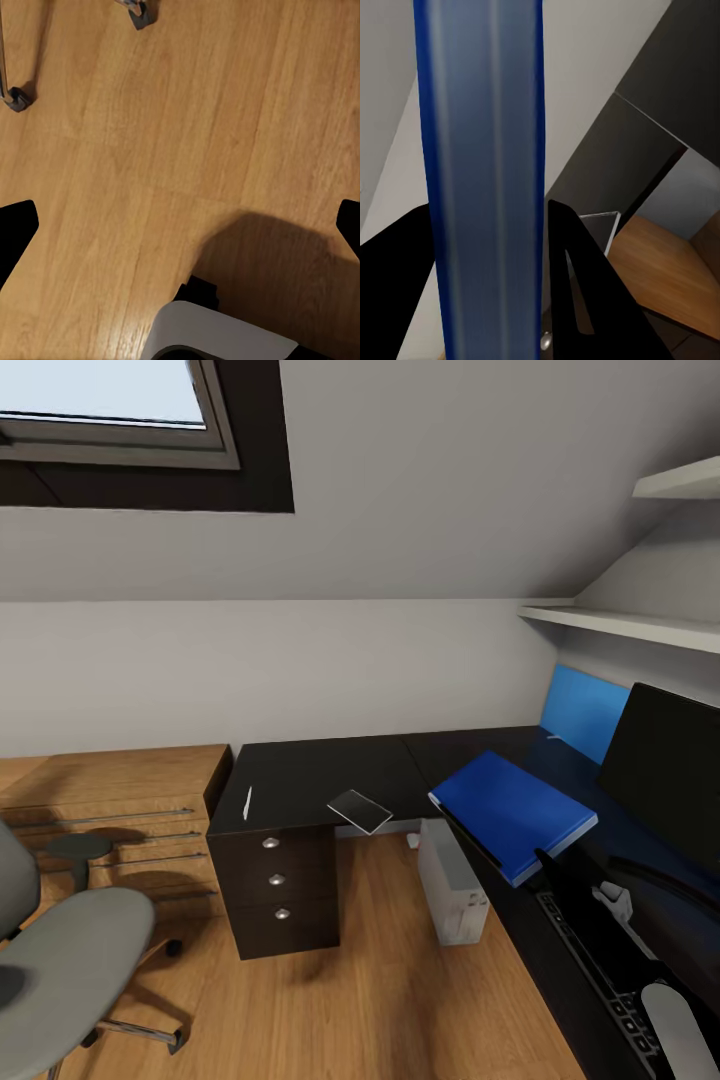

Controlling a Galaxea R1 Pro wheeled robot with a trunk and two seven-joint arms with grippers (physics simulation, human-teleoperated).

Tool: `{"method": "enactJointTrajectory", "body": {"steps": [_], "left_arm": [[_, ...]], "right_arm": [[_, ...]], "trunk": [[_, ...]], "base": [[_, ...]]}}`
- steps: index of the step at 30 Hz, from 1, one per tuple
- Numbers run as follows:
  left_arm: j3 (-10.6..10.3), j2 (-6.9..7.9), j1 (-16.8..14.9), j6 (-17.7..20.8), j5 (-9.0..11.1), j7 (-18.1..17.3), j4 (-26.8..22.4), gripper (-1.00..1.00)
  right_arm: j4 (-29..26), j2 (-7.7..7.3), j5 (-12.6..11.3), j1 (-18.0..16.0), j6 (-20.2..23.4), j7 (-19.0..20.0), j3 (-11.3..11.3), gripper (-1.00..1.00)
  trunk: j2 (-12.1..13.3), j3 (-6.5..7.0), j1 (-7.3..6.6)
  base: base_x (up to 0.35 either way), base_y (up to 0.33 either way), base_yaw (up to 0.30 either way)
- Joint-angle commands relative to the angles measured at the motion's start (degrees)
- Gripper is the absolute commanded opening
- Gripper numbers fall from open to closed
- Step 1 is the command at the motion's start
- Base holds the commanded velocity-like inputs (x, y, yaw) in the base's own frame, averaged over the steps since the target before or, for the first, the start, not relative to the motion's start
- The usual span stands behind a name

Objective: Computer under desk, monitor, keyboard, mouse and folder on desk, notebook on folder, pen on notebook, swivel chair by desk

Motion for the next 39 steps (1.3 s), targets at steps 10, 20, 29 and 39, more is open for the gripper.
{"method": "enactJointTrajectory", "body": {"steps": [10, 20, 29, 39], "left_arm": [[-0.4, 0.05, 0.0, -0.3, 0.6, 0.4, 0.0, 1.0], [-0.5, -0.04, 0.0, -0.4, 0.6, 0.4, 0.1, 1.0], [-0.6, -0.23, 0.0, -0.4, 0.5, 0.4, 1.5, 1.0], [-0.6, -0.3, 0.0, -0.4, 0.4, 0.4, 2.3, 1.0]], "right_arm": [[0.0, 0.1, -0.5, 0.0, 0.4, 0.3, -0.1, -1.0], [0.0, 0.42, -1.1, -0.1, 0.0, 0.4, 0.2, -1.0], [0.9, 7.5, -1.2, -0.7, -15.3, -13.4, 0.9, -1.0], [13.5, 10.87, -1.2, -14.0, -30.1, -20.1, 7.2, -1.0]], "trunk": [[0.0, -0.07, 0.0], [0.0, -0.07, 0.0], [0.0, -0.07, 0.0], [0.0, -0.07, 0.0]], "base": [[0.0, 0.0, -0.001], [0.0, 0.0, 0.0], [0.0, 0.0, 0.0], [0.0, 0.0, 0.0]]}}
